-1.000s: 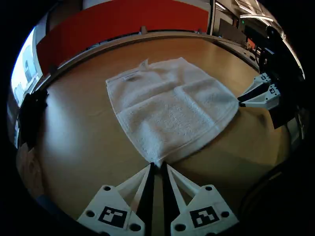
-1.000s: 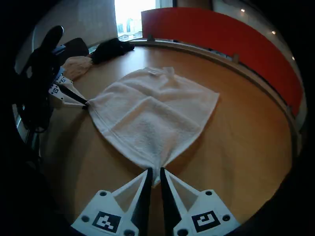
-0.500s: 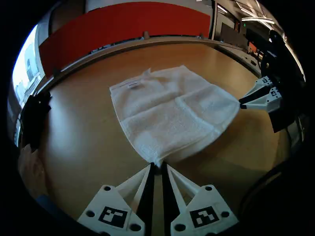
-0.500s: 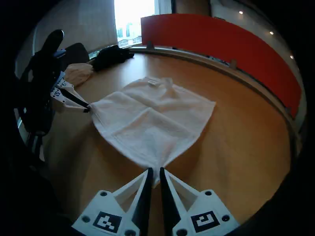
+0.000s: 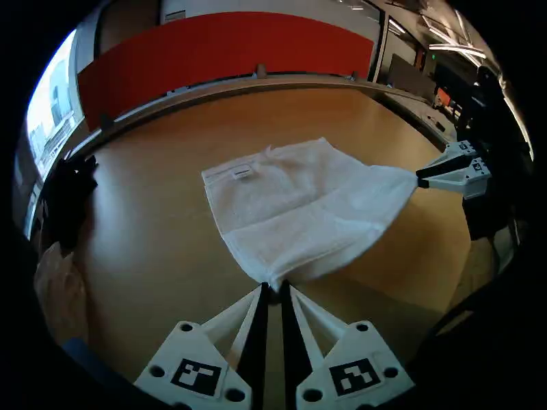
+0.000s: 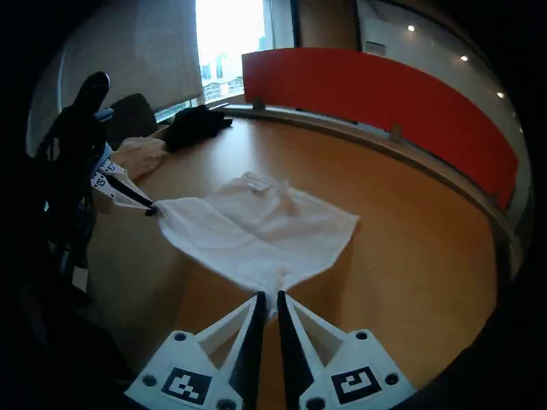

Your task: Fold towel

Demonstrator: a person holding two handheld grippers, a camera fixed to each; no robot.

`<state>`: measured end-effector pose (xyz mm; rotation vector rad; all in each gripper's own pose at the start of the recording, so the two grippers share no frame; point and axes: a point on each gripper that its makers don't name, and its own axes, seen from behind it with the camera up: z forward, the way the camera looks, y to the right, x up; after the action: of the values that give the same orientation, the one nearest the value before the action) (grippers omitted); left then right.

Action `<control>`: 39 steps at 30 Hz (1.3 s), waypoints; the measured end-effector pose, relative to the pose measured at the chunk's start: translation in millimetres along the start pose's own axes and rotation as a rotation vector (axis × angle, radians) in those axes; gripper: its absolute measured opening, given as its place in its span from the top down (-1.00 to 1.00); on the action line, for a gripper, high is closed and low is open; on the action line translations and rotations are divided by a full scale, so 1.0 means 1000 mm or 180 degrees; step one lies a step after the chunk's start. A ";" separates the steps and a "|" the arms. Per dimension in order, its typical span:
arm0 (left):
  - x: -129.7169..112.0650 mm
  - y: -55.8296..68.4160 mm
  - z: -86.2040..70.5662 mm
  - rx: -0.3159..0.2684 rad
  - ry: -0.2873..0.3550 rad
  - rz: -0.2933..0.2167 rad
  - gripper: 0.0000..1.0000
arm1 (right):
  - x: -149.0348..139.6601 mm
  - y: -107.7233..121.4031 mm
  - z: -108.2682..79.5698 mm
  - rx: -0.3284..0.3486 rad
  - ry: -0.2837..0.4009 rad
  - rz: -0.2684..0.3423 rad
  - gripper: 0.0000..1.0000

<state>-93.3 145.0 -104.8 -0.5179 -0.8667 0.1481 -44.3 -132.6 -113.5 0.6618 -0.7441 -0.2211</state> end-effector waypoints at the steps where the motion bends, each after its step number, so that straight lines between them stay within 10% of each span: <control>1: 0.000 0.002 -0.003 -0.0007 -0.0008 -0.0007 0.75 | 0.002 -0.001 -0.004 0.0003 0.0005 -0.0006 0.73; 24: 0.000 0.039 -0.058 -0.0192 -0.0128 -0.0349 0.75 | 0.013 -0.018 -0.063 0.0054 -0.0018 0.0063 0.74; 39: 0.011 0.031 -0.045 -0.0157 -0.0117 -0.0433 0.75 | 0.016 -0.010 -0.052 0.0066 -0.0062 0.0030 0.74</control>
<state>-48.9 158.7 -136.5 -0.5020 -0.9403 0.0120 3.5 -122.8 -139.2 0.6764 -0.7690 -0.2116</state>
